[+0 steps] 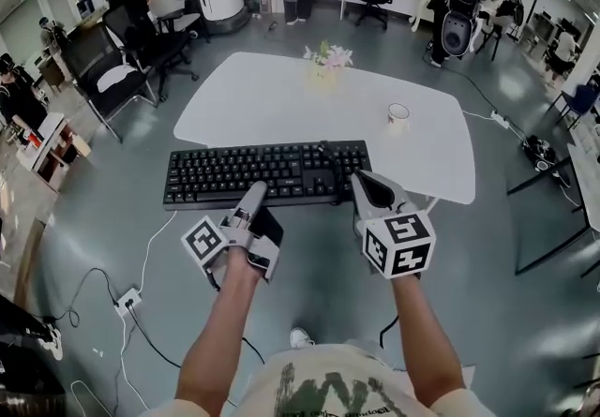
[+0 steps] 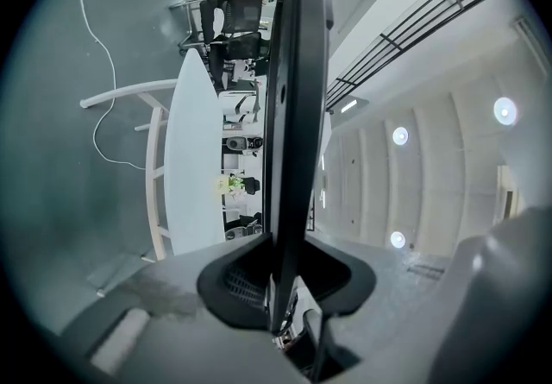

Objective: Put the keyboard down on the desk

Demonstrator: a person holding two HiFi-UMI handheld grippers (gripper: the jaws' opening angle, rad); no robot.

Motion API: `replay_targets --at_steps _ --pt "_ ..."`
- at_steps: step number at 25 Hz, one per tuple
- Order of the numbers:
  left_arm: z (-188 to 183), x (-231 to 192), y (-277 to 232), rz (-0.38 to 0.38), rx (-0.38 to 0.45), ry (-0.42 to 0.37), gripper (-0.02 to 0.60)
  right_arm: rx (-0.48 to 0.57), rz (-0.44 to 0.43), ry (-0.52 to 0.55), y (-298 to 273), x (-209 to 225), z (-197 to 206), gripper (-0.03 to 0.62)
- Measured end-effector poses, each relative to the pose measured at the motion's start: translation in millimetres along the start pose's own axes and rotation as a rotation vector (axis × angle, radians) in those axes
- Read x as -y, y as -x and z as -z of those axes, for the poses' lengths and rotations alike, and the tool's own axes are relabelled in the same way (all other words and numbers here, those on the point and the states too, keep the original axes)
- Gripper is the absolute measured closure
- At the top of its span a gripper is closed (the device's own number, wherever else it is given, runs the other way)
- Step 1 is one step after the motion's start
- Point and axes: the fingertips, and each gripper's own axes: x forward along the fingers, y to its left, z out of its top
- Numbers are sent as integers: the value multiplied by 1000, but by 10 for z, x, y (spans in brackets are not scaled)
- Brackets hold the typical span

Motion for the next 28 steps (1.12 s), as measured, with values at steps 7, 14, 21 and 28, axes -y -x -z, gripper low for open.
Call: replay_targets --at_steps 7,14,21,28 --pt "-49 -103 -82 4 -34 21 491 9 32 -28 -70 24 8 595" --pt "-93 -219 -204 4 -53 16 491 16 57 -23 -169 144 56 595" --pt "-220 -378 -603 -3 -67 15 489 23 63 -26 -518 420 39 595" --pt "-323 -580 -1271 -11 -91 24 491 16 77 -40 -1005 930 7 595"
